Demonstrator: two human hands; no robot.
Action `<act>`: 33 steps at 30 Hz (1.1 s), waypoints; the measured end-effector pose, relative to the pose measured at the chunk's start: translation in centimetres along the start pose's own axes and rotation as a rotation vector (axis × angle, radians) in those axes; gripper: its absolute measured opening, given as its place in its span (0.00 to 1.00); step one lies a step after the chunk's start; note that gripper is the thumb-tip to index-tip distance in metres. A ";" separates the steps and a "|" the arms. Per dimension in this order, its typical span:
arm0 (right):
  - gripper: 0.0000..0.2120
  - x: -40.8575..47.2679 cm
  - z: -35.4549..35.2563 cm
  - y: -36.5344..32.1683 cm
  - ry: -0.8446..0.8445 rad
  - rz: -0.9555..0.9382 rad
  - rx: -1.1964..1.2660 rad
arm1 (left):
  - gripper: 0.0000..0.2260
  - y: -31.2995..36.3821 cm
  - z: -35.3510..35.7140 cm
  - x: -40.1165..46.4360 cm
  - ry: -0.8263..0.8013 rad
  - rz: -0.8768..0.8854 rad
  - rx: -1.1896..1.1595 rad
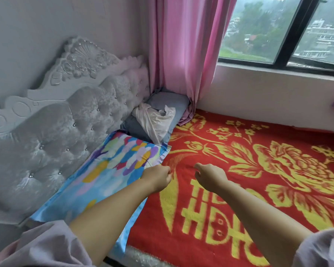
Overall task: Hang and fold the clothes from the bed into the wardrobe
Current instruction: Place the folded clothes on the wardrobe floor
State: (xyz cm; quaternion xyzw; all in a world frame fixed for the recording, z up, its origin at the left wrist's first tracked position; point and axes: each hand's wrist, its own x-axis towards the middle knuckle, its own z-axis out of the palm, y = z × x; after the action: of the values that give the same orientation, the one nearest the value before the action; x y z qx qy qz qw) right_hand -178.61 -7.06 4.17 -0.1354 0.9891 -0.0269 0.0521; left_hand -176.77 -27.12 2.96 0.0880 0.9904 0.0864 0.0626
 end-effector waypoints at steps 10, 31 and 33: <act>0.14 13.4 -0.1 -4.3 0.041 0.051 0.028 | 0.13 -9.1 -2.8 12.3 -0.062 0.028 0.024; 0.15 37.7 19.0 1.5 -0.326 -0.057 0.103 | 0.15 -20.5 7.4 29.2 -0.197 -0.261 -0.081; 0.15 40.8 22.3 3.0 -0.357 -0.067 0.127 | 0.17 -20.2 9.8 34.0 -0.206 -0.277 -0.092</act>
State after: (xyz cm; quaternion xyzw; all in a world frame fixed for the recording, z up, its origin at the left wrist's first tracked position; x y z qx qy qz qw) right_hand -215.97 -16.12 -22.04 -0.1674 0.9553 -0.0663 0.2344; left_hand -211.89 -38.83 -13.95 -0.0439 0.9764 0.1125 0.1792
